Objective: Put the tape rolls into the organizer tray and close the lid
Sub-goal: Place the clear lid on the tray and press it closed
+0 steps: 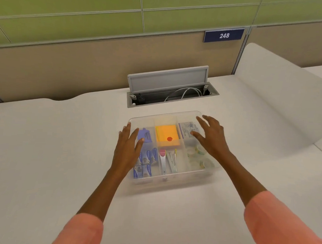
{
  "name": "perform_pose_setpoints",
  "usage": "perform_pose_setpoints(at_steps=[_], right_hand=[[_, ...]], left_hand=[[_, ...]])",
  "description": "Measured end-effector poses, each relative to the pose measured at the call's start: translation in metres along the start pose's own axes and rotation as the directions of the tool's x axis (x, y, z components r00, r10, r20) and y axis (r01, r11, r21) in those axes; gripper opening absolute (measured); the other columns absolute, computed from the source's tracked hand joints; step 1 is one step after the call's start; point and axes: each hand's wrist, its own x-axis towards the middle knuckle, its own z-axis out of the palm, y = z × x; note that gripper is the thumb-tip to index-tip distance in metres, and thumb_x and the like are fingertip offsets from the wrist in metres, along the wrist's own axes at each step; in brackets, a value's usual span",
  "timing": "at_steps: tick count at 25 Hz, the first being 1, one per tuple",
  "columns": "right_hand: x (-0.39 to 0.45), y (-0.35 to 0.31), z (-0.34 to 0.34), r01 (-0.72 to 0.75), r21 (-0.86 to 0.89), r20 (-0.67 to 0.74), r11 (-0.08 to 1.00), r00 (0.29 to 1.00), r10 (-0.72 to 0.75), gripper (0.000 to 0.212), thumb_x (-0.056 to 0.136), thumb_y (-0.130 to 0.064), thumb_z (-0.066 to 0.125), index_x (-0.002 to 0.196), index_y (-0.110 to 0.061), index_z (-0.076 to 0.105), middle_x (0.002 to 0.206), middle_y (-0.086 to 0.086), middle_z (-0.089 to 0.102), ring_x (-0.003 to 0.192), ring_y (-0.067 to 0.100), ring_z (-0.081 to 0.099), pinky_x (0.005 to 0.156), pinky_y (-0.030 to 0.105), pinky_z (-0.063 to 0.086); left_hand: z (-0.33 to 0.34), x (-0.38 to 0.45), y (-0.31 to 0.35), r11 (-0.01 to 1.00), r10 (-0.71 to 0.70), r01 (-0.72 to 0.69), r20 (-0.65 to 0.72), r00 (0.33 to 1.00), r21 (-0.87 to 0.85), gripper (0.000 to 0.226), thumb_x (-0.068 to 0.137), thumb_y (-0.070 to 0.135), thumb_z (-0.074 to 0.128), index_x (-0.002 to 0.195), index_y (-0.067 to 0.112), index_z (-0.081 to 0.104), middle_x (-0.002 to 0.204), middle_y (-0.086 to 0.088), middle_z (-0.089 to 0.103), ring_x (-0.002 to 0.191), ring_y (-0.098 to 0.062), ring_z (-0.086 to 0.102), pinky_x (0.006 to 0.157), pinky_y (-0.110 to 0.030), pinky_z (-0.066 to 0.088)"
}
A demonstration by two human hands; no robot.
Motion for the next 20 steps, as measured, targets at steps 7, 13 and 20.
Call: perform_pose_setpoints(at_steps=[7, 13, 20], right_hand=[[0.063, 0.013, 0.030, 0.137, -0.228, 0.187, 0.964, 0.978, -0.095, 0.070, 0.088, -0.058, 0.038, 0.146, -0.023, 0.018, 0.159, 0.007, 0.009, 0.147, 0.026, 0.000, 0.118, 0.051, 0.008], [0.082, 0.016, 0.039, 0.140, -0.250, 0.271, 0.958, 0.960, -0.069, 0.104, 0.062, -0.084, -0.009, 0.147, -0.028, 0.007, 0.160, 0.002, 0.002, 0.147, 0.024, -0.003, 0.116, 0.057, 0.008], [0.079, 0.018, 0.044, 0.137, -0.246, 0.251, 0.960, 0.965, -0.074, 0.120, 0.050, -0.088, -0.023, 0.147, -0.025, 0.008, 0.160, 0.001, 0.008, 0.148, 0.022, 0.000, 0.118, 0.051, 0.002]], left_hand=[[0.014, 0.063, -0.006, 0.988, -0.031, 0.016, 0.094, 0.995, 0.152, 0.064, 0.091, 0.048, 0.035, 0.145, 0.021, 0.012, 0.158, -0.006, -0.004, 0.146, -0.026, -0.005, 0.117, -0.042, 0.002], [0.027, 0.080, -0.009, 0.991, -0.051, 0.033, 0.134, 0.990, 0.126, 0.064, 0.092, 0.049, 0.031, 0.145, 0.024, 0.007, 0.158, -0.005, -0.002, 0.146, -0.024, -0.004, 0.118, -0.042, 0.001], [0.036, 0.077, -0.014, 0.969, -0.016, -0.008, 0.094, 0.995, 0.248, 0.124, 0.044, 0.087, -0.024, 0.145, 0.024, 0.007, 0.158, -0.005, 0.000, 0.146, -0.024, -0.001, 0.118, -0.038, 0.000]])
